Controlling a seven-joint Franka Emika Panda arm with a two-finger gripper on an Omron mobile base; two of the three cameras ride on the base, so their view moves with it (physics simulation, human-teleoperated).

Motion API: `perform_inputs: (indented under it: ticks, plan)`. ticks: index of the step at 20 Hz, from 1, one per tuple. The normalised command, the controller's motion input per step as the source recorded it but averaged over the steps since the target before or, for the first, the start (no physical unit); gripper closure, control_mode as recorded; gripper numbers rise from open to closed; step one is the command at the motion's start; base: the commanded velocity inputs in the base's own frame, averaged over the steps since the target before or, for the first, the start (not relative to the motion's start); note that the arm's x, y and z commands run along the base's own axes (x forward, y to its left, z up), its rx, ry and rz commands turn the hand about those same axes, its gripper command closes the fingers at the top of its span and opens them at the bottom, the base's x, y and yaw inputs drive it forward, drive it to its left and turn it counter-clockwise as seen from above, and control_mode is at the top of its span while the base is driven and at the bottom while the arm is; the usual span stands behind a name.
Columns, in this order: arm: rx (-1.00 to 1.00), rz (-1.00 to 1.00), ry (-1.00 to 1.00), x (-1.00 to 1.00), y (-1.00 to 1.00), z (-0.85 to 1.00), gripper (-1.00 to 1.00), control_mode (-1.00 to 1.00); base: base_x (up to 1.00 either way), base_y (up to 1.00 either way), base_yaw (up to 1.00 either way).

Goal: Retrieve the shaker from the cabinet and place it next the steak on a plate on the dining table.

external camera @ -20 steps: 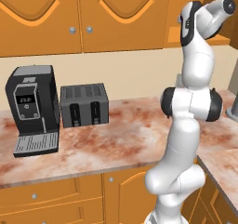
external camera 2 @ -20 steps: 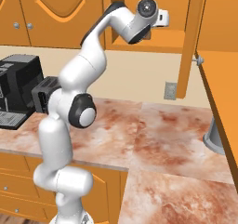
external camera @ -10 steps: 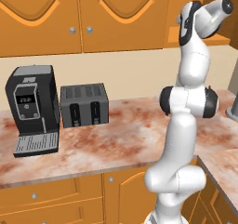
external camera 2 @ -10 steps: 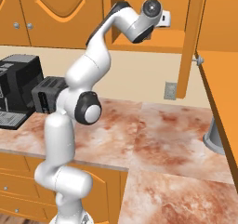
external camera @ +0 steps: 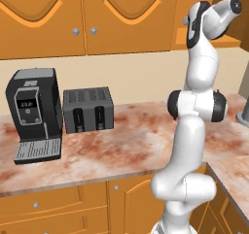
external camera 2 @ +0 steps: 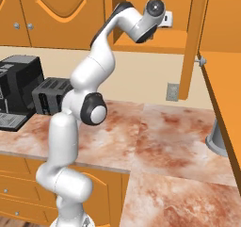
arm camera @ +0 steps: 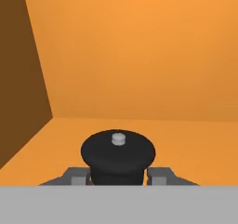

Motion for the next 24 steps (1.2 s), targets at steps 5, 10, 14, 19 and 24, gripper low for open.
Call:
perform_inputs:
  ticks: [5,10,14,19,24]
  plan:
    - [0.00,0.00,-0.02,-0.12,0.00,0.00,1.00,-1.00,0.00,0.00,0.00]
    - [-0.02,0.00,-0.31,-0.87,0.33,0.00,1.00,-1.00,0.00,0.00,0.00]
    - [-0.04,0.00,-0.47,-1.00,0.59,-0.07,1.00,-1.00,0.00,0.00,0.00]
    - [-0.17,0.00,-0.60,-1.00,0.82,-0.25,1.00,-1.00,0.00,0.00,0.00]
    - [-0.02,-0.01,-0.16,-1.00,0.38,0.19,1.00,-1.00,0.00,0.00,0.00]
